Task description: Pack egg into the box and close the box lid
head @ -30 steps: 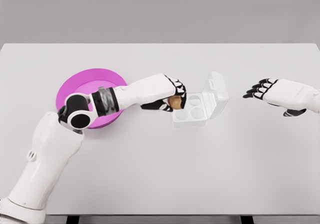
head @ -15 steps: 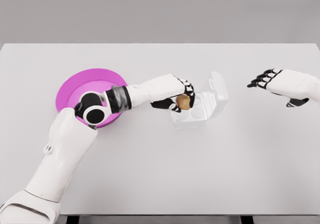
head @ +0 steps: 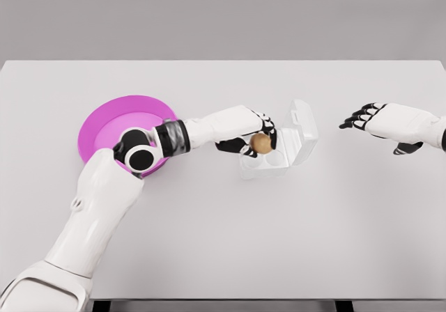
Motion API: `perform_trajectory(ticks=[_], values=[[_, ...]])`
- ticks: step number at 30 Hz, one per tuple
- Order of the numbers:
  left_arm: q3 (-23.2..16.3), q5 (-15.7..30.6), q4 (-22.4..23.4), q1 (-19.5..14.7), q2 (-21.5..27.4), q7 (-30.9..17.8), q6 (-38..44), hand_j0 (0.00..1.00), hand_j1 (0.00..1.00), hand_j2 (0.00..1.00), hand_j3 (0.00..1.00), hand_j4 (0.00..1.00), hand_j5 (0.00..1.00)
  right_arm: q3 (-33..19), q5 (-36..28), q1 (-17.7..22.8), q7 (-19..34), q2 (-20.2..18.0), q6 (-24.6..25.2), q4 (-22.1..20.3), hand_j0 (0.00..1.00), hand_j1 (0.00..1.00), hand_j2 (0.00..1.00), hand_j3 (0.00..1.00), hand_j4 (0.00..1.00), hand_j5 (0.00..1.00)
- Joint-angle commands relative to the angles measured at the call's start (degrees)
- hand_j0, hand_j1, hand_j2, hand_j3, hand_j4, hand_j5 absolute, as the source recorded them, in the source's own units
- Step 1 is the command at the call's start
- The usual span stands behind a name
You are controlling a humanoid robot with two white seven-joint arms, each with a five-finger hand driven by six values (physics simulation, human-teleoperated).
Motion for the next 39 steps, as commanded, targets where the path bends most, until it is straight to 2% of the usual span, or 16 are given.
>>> perform_trajectory(ticks=[1, 4, 11, 19, 25, 29, 30, 31, 33, 36, 38, 39], values=[[0.1, 0.2, 0.1, 0.0, -0.1, 0.0, 0.2, 0.58, 0.58, 0.58, 0.58, 0.58, 0.58, 0.0, -0.2, 0.0, 0.0, 0.0, 0.1, -0.1, 1.00, 1.00, 1.00, 1.00, 1.00, 1.00], [0.2, 0.2, 0.1, 0.0, 0.0, 0.0, 0.2, 0.62, 0.62, 0.62, 0.62, 0.62, 0.62, 0.0, -0.2, 0.0, 0.0, 0.0, 0.1, -0.1, 1.00, 1.00, 1.00, 1.00, 1.00, 1.00], [0.2, 0.2, 0.0, -0.1, 0.1, 0.0, 0.2, 0.64, 0.64, 0.64, 0.64, 0.64, 0.64, 0.0, -0.2, 0.0, 0.0, 0.0, 0.1, -0.1, 1.00, 1.00, 1.00, 1.00, 1.00, 1.00], [0.4, 0.3, 0.0, -0.1, 0.5, 0.0, 0.2, 0.75, 0.75, 0.75, 0.75, 0.75, 0.75, 0.0, -0.2, 0.0, 0.0, 0.1, 0.1, -0.1, 1.00, 1.00, 1.00, 1.00, 1.00, 1.00], [0.4, 0.3, 0.0, -0.4, 0.8, 0.0, 0.2, 0.79, 0.79, 0.79, 0.79, 0.79, 0.79, 0.3, -0.2, -0.1, 0.0, 0.8, 0.1, -0.2, 1.00, 1.00, 1.00, 1.00, 1.00, 1.00], [0.9, 1.1, -0.9, -0.7, 1.1, 0.0, 0.2, 0.98, 0.98, 0.98, 0.98, 0.98, 0.98, 0.3, -0.2, -0.1, 0.0, 0.8, 0.1, -0.2, 1.00, 1.00, 1.00, 1.00, 1.00, 1.00], [1.1, 1.7, -2.0, -0.6, 2.6, 0.0, 0.2, 1.00, 1.00, 1.00, 1.00, 1.00, 1.00, 0.3, -0.2, -0.1, 0.0, 0.9, 0.1, -0.2, 1.00, 1.00, 1.00, 1.00, 1.00, 1.00], [1.2, 4.3, -5.0, -0.4, 4.6, 0.0, 0.2, 1.00, 1.00, 1.00, 1.00, 1.00, 1.00, 0.3, -0.2, -0.1, 0.0, 0.9, 0.1, -0.2, 1.00, 1.00, 1.00, 1.00, 1.00, 1.00], [1.2, 12.4, -9.7, -0.1, 10.9, 0.0, 0.2, 1.00, 1.00, 1.00, 1.00, 1.00, 1.00, 0.5, -0.1, -0.1, 0.0, 1.0, 0.1, -0.4, 1.00, 1.00, 1.00, 1.00, 1.00, 1.00], [1.1, 27.8, -17.0, 0.5, 23.8, 0.0, 0.2, 1.00, 1.00, 1.00, 1.00, 1.00, 1.00, 2.9, -0.1, -1.2, 0.0, 2.1, 0.1, -1.7, 1.00, 1.00, 1.00, 1.00, 1.00, 1.00], [1.7, 36.3, -18.3, 1.1, 31.3, 0.0, 0.2, 1.00, 1.00, 1.00, 1.00, 1.00, 1.00, 3.9, -0.2, -1.9, 0.0, 2.5, 0.1, -1.6, 1.00, 1.00, 1.00, 1.00, 1.00, 1.00], [3.0, 38.8, -18.2, 1.7, 33.3, 0.0, 0.2, 1.00, 1.00, 1.00, 1.00, 1.00, 1.00, 3.9, -0.2, -2.0, 0.0, 2.5, 0.1, -1.6, 1.00, 1.00, 1.00, 1.00, 1.00, 1.00]])
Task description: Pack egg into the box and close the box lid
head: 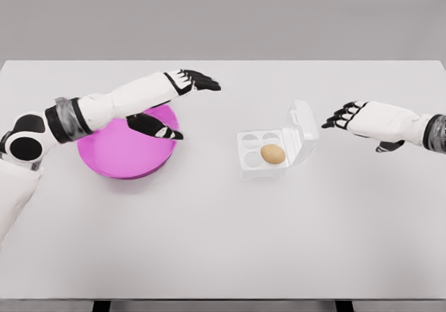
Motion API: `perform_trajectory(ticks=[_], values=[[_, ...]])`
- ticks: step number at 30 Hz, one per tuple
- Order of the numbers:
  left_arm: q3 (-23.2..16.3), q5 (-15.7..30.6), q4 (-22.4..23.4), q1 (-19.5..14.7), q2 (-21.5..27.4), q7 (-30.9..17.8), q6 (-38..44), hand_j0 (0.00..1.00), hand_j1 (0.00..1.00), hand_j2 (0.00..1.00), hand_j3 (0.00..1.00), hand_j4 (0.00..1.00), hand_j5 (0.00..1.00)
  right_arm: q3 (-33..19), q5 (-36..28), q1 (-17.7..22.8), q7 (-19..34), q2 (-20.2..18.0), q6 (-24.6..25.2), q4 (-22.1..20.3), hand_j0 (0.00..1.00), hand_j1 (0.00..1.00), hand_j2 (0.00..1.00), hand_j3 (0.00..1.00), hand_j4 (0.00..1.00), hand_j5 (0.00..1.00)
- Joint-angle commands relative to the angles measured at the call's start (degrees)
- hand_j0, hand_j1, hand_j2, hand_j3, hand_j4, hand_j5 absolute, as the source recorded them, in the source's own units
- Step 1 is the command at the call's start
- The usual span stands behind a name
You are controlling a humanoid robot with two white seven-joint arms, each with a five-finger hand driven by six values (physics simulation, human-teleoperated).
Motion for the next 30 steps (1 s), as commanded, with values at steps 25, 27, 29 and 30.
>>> perform_trajectory(ticks=[25, 27, 29, 30], values=[[16.0, 10.7, 1.1, 13.8, 17.3, 0.0, 0.2, 1.00, 1.00, 1.00, 1.00, 1.00, 1.00, 1.3, -1.0, 0.2, 0.0, 1.0, 0.1, -5.5, 1.00, 1.00, 1.00, 1.00, 1.00, 1.00], [15.9, 10.7, 1.1, 13.8, 17.3, 0.0, 0.2, 1.00, 1.00, 1.00, 1.00, 1.00, 1.00, 1.2, -1.3, 0.4, 0.0, 1.0, 0.1, -7.0, 1.00, 1.00, 1.00, 1.00, 1.00, 1.00], [16.0, 10.6, 1.1, 13.8, 17.3, 0.0, 0.2, 1.00, 1.00, 1.00, 1.00, 1.00, 1.00, 1.2, -1.3, 0.4, 0.0, 1.0, 0.1, -7.5, 1.00, 1.00, 1.00, 1.00, 1.00, 1.00], [16.0, 10.6, 1.2, 13.8, 17.3, 0.0, 0.2, 1.00, 1.00, 1.00, 1.00, 1.00, 1.00, 1.2, -1.3, 0.4, 0.0, 1.0, 0.1, -7.5, 1.00, 1.00, 1.00, 1.00, 1.00, 1.00]])
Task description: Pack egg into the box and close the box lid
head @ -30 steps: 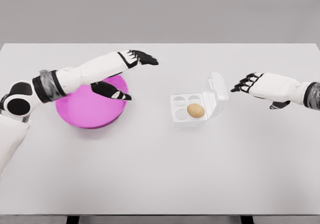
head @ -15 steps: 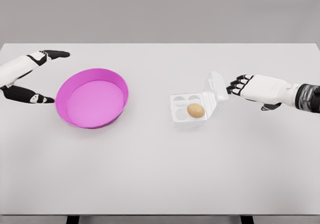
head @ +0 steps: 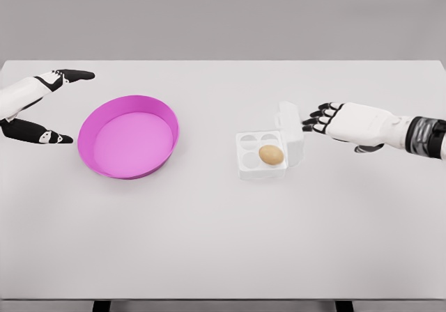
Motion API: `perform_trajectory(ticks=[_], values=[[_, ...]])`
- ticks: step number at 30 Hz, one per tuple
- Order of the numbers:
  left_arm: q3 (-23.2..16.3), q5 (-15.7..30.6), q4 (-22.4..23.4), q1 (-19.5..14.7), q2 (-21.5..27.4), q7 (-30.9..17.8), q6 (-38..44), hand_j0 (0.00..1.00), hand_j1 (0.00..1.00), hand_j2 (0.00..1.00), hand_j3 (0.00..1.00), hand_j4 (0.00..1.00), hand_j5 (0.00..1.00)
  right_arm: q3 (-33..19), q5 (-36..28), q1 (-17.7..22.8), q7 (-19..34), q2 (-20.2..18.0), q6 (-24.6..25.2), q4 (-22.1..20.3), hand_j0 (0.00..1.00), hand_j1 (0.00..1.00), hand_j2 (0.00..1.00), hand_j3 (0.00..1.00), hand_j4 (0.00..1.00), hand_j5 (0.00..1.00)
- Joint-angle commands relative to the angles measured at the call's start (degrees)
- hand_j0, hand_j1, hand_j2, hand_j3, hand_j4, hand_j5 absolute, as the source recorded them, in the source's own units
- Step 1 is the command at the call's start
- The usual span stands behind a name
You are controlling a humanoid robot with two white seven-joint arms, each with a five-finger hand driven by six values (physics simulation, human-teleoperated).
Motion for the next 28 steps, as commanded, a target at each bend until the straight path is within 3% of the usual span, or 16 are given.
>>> perform_trajectory(ticks=[1, 11, 16, 21, 28], values=[[0.0, 0.4, 0.0, 0.0, 0.1, 0.0, 0.2, 1.00, 1.00, 1.00, 1.00, 1.00, 1.00, 0.0, -0.4, 0.0, 0.0, 0.0, 0.1, -0.5, 1.00, 1.00, 1.00, 1.00, 1.00, 1.00], [-0.1, 0.4, 0.0, 0.0, 0.1, 0.0, 0.2, 1.00, 1.00, 1.00, 1.00, 1.00, 1.00, 0.0, -2.0, -0.2, 0.0, 4.1, 0.1, -2.0, 1.00, 1.00, 1.00, 1.00, 1.00, 1.00], [0.0, 0.4, 0.0, 0.0, 0.1, 0.0, 0.2, 1.00, 1.00, 1.00, 1.00, 1.00, 1.00, -8.7, -8.0, 0.9, 0.0, 3.4, 0.1, 1.6, 1.00, 1.00, 1.00, 1.00, 1.00, 1.00], [-0.1, 0.4, 0.0, 0.0, 0.0, 0.0, 0.2, 1.00, 1.00, 1.00, 1.00, 1.00, 1.00, -10.9, -14.2, 2.1, 0.0, 3.4, 0.1, 4.8, 1.00, 1.00, 1.00, 1.00, 1.00, 1.00], [-0.3, -1.6, -0.1, 0.0, -0.2, 0.0, 0.2, 1.00, 1.00, 1.00, 1.00, 1.00, 1.00, -11.0, -14.2, 2.2, 0.0, 3.2, 0.1, 5.3, 1.00, 1.00, 1.00, 1.00, 1.00, 1.00]])
